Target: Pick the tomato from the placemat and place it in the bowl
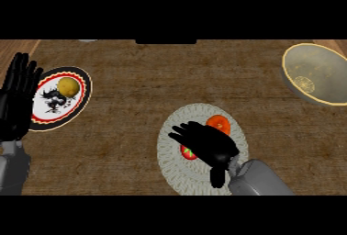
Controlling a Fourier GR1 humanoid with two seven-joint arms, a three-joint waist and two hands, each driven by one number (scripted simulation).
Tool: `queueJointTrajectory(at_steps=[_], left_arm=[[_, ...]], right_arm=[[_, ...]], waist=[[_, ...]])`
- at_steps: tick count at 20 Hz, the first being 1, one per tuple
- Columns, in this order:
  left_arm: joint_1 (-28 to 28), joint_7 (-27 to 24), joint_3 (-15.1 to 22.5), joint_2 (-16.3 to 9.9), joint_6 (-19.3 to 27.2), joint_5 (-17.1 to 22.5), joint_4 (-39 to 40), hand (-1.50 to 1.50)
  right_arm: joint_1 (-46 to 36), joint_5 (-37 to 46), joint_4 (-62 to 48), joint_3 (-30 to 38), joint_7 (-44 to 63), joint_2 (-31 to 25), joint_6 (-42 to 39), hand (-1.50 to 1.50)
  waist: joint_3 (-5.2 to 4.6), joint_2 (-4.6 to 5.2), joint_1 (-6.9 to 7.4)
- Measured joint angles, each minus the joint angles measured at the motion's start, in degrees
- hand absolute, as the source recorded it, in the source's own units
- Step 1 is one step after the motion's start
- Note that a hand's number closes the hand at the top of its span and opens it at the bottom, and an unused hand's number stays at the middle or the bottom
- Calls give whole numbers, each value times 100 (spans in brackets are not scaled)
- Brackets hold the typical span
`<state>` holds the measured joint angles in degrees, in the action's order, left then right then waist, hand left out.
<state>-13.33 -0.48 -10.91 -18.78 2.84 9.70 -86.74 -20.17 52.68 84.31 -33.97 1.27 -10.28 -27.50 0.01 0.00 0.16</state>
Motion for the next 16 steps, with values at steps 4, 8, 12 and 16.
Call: queueJointTrajectory(at_steps=[4,8,12,16], left_arm=[[28,-12,-64,26,-66,-36,29,0],[56,-93,-135,49,-144,-91,72,0],[-73,-36,-181,58,-146,-127,112,0],[-66,-163,-230,86,-201,-153,211,0]], right_arm=[[48,301,-283,31,-87,207,69,-150],[63,543,-490,172,-265,339,100,-150],[-54,792,-946,329,-389,508,209,-150],[-127,977,-1365,492,-424,667,346,-150]], waist=[[0,0,-3],[0,0,-5],[-1,1,-3],[0,2,-1]])
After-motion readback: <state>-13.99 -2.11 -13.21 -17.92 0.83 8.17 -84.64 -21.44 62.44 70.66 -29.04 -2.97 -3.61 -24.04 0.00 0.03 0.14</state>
